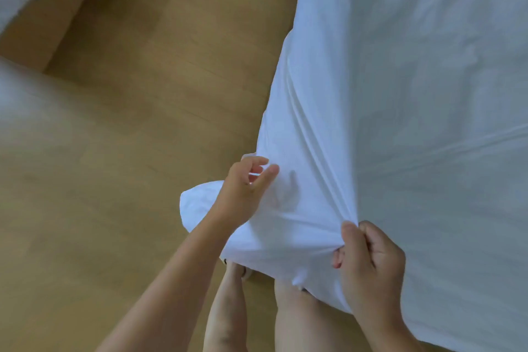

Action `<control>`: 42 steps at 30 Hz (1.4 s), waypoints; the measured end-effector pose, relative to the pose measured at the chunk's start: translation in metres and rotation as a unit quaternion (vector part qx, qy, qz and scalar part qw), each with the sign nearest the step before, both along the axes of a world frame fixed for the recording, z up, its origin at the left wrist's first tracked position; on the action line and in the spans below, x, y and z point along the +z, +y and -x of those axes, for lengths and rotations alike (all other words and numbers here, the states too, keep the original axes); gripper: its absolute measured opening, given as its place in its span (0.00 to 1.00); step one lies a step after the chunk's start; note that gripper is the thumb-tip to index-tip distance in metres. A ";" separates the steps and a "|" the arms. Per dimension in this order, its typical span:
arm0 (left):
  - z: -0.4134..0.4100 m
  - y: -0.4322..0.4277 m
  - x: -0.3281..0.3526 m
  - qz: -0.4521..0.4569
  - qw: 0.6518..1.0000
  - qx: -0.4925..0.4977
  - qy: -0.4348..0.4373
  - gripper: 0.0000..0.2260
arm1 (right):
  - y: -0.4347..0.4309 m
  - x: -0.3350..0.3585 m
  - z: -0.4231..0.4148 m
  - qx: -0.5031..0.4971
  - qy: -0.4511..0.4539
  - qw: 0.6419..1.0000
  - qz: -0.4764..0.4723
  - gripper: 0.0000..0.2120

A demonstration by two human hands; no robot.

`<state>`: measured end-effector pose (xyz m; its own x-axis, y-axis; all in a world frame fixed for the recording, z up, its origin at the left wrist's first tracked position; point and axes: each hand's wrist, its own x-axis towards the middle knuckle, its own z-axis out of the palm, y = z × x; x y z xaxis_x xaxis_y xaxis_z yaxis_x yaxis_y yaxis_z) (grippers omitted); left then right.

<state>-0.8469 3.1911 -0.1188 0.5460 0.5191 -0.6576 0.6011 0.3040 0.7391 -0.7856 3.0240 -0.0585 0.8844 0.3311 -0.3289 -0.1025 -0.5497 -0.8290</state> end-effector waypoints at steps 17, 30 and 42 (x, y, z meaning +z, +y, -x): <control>0.025 0.052 -0.037 -0.124 0.964 0.005 0.235 0.16 | 0.040 -0.072 0.001 0.224 0.117 0.959 0.129 0.19; 0.086 0.007 -0.049 0.115 0.981 -0.110 0.114 0.14 | 0.039 -0.117 -0.016 0.226 0.153 0.927 0.256 0.10; 0.012 -0.010 -0.124 -0.034 0.919 -0.014 0.392 0.21 | 0.034 -0.094 -0.020 0.334 0.116 0.912 0.209 0.05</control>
<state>-0.8589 3.1808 -0.2429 -0.0675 0.5668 -0.8211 0.9642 0.2486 0.0924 -0.7652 3.0576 -0.1526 0.4227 0.5737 -0.7016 0.2248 -0.8163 -0.5321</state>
